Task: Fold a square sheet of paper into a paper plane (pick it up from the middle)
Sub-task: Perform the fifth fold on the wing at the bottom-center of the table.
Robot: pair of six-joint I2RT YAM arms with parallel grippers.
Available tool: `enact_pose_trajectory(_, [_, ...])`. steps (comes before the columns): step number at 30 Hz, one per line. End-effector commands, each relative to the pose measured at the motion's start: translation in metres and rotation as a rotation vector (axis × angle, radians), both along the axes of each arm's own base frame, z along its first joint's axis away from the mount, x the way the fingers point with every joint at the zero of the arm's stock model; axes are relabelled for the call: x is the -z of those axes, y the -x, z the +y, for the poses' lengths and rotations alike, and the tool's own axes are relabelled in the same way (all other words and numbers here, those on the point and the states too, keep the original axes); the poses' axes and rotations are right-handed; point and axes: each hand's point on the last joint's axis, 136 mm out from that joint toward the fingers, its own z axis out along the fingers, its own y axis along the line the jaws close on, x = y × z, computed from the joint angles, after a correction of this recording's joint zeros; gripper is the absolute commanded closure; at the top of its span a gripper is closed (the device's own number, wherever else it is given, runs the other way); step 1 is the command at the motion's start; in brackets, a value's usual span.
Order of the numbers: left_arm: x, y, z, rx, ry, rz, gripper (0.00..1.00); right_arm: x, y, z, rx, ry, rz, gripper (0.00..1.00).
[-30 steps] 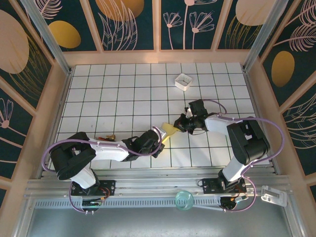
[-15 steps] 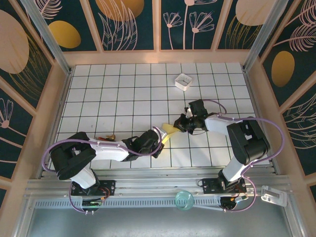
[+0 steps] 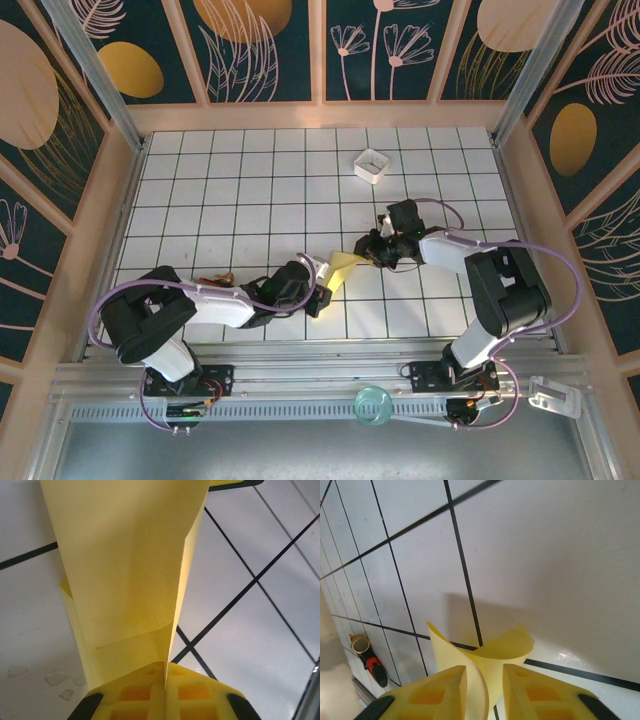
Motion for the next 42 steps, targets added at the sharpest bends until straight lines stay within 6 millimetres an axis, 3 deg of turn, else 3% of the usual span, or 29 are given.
enact_pose_trajectory(1, [-0.010, 0.001, -0.006, -0.024, 0.126, 0.059, 1.00, -0.023, -0.012, -0.009, -0.008, 0.046, -0.105, 0.70])
enact_pose_trajectory(16, [-0.001, 0.005, -0.004, -0.054, 0.224, 0.189, 1.00, -0.047, -0.013, -0.014, -0.031, 0.059, -0.247, 0.65])
enact_pose_trajectory(33, [0.014, 0.006, 0.005, -0.117, 0.295, 0.322, 1.00, -0.049, -0.001, -0.005, -0.072, 0.042, -0.267, 0.65])
enact_pose_trajectory(42, [0.012, 0.003, 0.007, -0.132, 0.347, 0.379, 1.00, -0.051, 0.007, 0.005, -0.135, 0.043, -0.294, 0.65])
